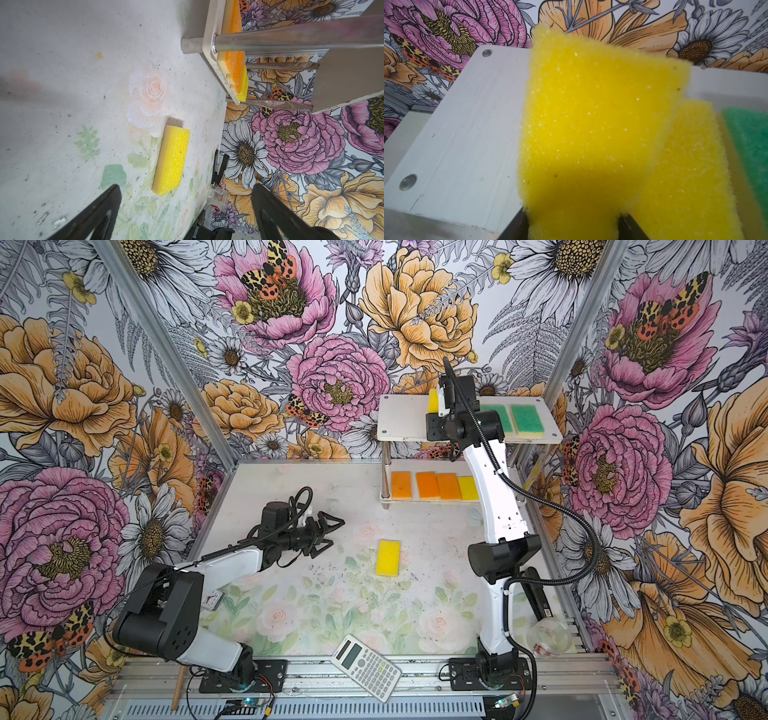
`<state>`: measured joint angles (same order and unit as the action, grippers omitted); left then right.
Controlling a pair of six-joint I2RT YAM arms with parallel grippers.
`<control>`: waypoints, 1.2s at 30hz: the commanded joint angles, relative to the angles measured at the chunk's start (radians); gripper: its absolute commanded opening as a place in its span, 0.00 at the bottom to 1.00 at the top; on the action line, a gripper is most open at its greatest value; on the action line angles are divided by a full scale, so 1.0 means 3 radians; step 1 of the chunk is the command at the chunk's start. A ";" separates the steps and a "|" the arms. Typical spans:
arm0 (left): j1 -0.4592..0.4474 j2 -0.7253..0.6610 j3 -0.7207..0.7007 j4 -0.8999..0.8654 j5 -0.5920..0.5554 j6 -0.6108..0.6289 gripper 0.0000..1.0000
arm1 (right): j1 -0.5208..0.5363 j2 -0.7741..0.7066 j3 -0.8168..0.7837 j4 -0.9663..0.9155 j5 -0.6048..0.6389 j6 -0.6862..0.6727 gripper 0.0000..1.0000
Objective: Arrange cleaning sponges on a shelf
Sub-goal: Place the cleaning sponge at the shelf.
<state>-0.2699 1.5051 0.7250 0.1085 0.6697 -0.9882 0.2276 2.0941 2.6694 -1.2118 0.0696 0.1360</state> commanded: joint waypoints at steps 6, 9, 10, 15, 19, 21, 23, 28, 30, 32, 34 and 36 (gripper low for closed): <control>0.0023 0.0014 0.0053 -0.0002 -0.0043 0.0078 0.99 | -0.0020 0.0071 0.0075 0.0025 0.0015 -0.0021 0.64; 0.0029 0.0010 0.0053 0.0000 -0.0044 0.0078 0.99 | -0.0021 0.0063 0.0071 0.0034 0.0029 -0.0013 0.69; 0.0029 0.0014 0.0053 -0.0001 -0.0043 0.0078 0.99 | -0.0020 0.0056 0.0071 0.0036 0.0038 -0.0006 0.71; 0.0030 0.0012 0.0048 -0.0003 -0.0049 0.0078 0.99 | -0.0021 0.0017 0.0071 0.0072 0.0038 0.0015 0.74; 0.0031 0.0006 0.0043 -0.0001 -0.0051 0.0083 0.99 | -0.0018 -0.0014 0.0071 0.0110 0.0004 0.0021 0.74; 0.0030 0.0000 0.0037 0.0000 -0.0051 0.0083 0.99 | -0.0020 -0.0025 0.0071 0.0117 0.0002 0.0024 0.75; 0.0030 -0.0001 0.0035 -0.0003 -0.0049 0.0083 0.99 | -0.0020 -0.0024 0.0068 0.0119 0.0000 0.0034 0.75; 0.0030 -0.0005 0.0033 0.0001 -0.0049 0.0088 0.99 | -0.0019 -0.0052 0.0071 0.0139 -0.0006 0.0039 0.75; 0.0023 -0.0005 0.0032 -0.0003 -0.0049 0.0088 0.99 | -0.0017 -0.0071 0.0071 0.0148 -0.0002 0.0042 0.74; 0.0033 -0.0009 0.0038 -0.0003 -0.0041 0.0088 0.99 | -0.0021 -0.0089 0.0073 0.0157 -0.0011 0.0038 0.74; 0.0030 -0.0014 0.0038 -0.0002 -0.0041 0.0088 0.99 | -0.0019 -0.0106 0.0071 0.0160 -0.0012 0.0033 0.74; 0.0028 -0.0019 0.0038 -0.0002 -0.0045 0.0088 0.99 | -0.0018 -0.0118 0.0071 0.0162 -0.0027 0.0018 0.74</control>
<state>-0.2699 1.5051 0.7254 0.1081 0.6697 -0.9878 0.2276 2.0964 2.6698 -1.1919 0.0734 0.1402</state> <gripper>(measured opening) 0.988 0.736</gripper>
